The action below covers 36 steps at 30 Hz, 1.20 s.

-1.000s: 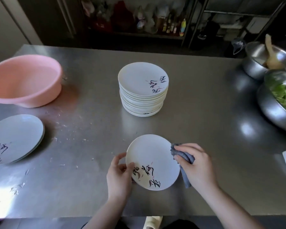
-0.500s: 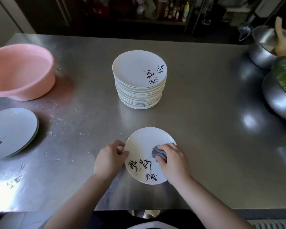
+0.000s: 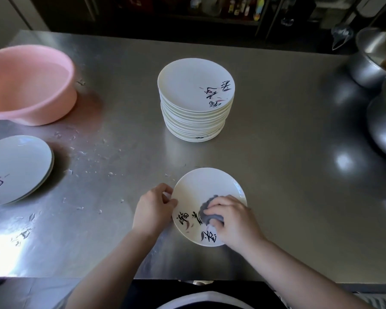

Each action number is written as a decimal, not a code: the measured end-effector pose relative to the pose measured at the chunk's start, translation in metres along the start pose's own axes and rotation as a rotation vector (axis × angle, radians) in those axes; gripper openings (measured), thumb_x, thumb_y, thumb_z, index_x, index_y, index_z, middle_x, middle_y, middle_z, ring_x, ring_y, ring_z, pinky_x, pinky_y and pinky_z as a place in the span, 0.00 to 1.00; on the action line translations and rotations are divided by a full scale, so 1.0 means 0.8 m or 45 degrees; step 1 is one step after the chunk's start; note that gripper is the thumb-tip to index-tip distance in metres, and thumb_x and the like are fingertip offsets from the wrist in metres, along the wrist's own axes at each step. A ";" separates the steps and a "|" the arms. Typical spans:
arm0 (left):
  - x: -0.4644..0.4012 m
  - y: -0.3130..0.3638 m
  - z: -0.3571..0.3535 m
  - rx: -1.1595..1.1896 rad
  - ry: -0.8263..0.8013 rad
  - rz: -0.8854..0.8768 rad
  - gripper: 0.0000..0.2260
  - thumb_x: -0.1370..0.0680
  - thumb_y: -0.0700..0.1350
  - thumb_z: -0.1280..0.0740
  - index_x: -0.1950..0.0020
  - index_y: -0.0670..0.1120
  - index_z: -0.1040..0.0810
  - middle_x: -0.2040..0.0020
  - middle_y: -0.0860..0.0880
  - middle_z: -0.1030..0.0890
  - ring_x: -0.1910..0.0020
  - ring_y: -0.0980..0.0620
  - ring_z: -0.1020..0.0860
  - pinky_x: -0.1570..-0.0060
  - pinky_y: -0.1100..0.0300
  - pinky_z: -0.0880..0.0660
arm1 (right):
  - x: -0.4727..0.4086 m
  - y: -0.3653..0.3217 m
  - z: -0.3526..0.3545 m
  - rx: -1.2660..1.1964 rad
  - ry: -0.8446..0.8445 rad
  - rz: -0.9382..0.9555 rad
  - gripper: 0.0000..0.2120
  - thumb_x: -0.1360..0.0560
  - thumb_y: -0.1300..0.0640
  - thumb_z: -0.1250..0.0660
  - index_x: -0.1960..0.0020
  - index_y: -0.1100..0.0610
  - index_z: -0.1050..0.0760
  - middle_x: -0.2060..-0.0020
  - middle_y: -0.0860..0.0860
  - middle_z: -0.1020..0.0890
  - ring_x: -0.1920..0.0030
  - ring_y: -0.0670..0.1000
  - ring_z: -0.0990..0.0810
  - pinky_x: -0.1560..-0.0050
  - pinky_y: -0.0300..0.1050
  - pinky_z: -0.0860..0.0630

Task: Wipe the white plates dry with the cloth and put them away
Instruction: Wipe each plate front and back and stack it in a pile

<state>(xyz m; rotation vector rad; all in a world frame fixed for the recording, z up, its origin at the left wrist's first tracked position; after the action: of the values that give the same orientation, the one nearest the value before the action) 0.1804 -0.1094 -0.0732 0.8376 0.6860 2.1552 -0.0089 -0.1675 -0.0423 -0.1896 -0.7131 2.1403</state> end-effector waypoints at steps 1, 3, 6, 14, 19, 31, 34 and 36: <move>-0.001 0.000 0.000 -0.032 -0.028 0.002 0.07 0.28 0.40 0.30 0.57 0.51 0.23 0.66 0.52 0.18 0.66 0.48 0.18 0.61 0.54 0.21 | -0.002 0.007 0.006 0.033 0.018 -0.020 0.12 0.31 0.63 0.29 0.51 0.51 0.16 0.52 0.42 0.18 0.47 0.50 0.23 0.52 0.39 0.27; -0.006 0.003 0.002 -0.110 -0.105 -0.007 0.07 0.29 0.41 0.29 0.58 0.52 0.23 0.65 0.53 0.18 0.65 0.49 0.18 0.60 0.54 0.20 | -0.010 0.011 0.008 0.094 -0.005 -0.014 0.12 0.29 0.63 0.31 0.48 0.51 0.16 0.49 0.43 0.18 0.45 0.51 0.24 0.50 0.37 0.31; -0.021 0.016 0.013 -0.253 -0.197 -0.040 0.07 0.32 0.45 0.25 0.60 0.52 0.22 0.64 0.55 0.18 0.64 0.52 0.18 0.59 0.56 0.21 | -0.030 0.018 0.018 0.065 0.025 -0.056 0.13 0.28 0.64 0.32 0.47 0.53 0.17 0.47 0.45 0.18 0.44 0.52 0.23 0.45 0.39 0.30; -0.068 0.091 -0.003 -0.336 -0.154 -0.236 0.10 0.27 0.46 0.28 0.46 0.51 0.18 0.52 0.52 0.17 0.51 0.50 0.20 0.55 0.62 0.28 | -0.101 -0.011 0.018 0.063 0.082 0.093 0.13 0.30 0.64 0.31 0.48 0.53 0.17 0.47 0.46 0.19 0.44 0.52 0.25 0.50 0.43 0.26; -0.074 0.076 -0.011 -0.280 -0.144 -0.166 0.06 0.27 0.42 0.28 0.51 0.46 0.16 0.52 0.47 0.16 0.50 0.46 0.20 0.54 0.58 0.24 | -0.098 -0.006 0.011 0.095 0.121 0.148 0.12 0.31 0.65 0.30 0.51 0.54 0.17 0.51 0.46 0.19 0.47 0.52 0.24 0.57 0.47 0.23; -0.063 0.063 -0.012 -0.398 -0.270 -0.142 0.07 0.29 0.50 0.27 0.62 0.53 0.25 0.64 0.56 0.22 0.60 0.51 0.22 0.61 0.61 0.28 | -0.094 0.011 0.010 0.066 0.079 0.013 0.12 0.27 0.63 0.32 0.48 0.52 0.16 0.47 0.44 0.20 0.45 0.51 0.26 0.49 0.45 0.26; -0.070 0.076 -0.021 -0.348 -0.255 -0.147 0.04 0.28 0.48 0.28 0.58 0.52 0.22 0.61 0.53 0.21 0.58 0.50 0.22 0.62 0.62 0.30 | -0.096 0.005 0.004 0.068 0.039 0.044 0.13 0.27 0.62 0.31 0.46 0.51 0.17 0.47 0.44 0.20 0.43 0.50 0.26 0.49 0.42 0.27; -0.069 0.071 -0.021 -0.317 -0.248 -0.117 0.03 0.28 0.46 0.28 0.58 0.48 0.20 0.60 0.51 0.20 0.58 0.48 0.22 0.63 0.61 0.30 | -0.095 0.014 0.010 0.068 0.063 0.004 0.12 0.27 0.62 0.31 0.48 0.51 0.17 0.47 0.43 0.20 0.44 0.49 0.26 0.51 0.41 0.27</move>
<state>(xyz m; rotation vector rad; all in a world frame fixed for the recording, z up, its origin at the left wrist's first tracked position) 0.1741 -0.1896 -0.0651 0.8497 0.3426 1.9941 0.0278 -0.2346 -0.0504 -0.2145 -0.6264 2.1477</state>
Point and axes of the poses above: each hand's wrist, its own x-axis away from the middle knuckle, its own z-axis out of the back of the hand, y = z × x, the point moved 8 cm from there along -x, towards the middle knuckle
